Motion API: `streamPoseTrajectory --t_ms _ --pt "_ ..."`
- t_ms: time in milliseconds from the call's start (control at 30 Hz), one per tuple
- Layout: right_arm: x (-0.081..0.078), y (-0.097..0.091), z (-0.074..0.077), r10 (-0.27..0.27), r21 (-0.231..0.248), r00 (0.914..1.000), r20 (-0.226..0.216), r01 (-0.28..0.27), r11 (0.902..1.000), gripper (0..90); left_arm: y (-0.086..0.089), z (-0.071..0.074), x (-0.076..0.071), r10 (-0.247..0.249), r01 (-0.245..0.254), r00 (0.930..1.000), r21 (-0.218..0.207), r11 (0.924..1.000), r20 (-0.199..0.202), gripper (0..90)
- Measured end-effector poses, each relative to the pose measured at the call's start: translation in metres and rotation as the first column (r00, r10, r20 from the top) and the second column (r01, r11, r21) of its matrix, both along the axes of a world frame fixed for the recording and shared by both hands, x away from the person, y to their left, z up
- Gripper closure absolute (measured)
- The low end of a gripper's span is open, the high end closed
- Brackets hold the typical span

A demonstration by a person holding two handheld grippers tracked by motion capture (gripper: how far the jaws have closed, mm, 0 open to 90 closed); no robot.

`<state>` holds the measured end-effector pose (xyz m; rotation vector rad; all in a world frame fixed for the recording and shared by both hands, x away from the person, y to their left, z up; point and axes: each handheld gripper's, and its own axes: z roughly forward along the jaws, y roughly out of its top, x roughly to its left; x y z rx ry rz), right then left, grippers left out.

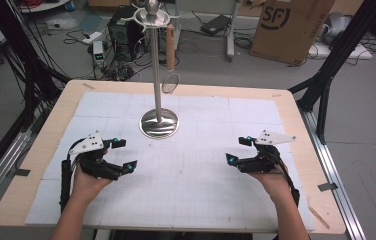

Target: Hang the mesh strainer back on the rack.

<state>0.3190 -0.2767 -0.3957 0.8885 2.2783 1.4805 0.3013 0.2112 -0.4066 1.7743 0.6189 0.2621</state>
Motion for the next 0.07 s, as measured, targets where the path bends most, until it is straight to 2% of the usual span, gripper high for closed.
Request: streamPoseTrajectory --t_ms 67 --pt "0.0005 -0.0002 -0.0003 0.000 -0.001 1.0000 0.001 0.000 1.0000 16.5 -0.0001 0.0000 0.0003 0.000 0.000 1.0000 -0.002 1.0000 0.002 9.3"
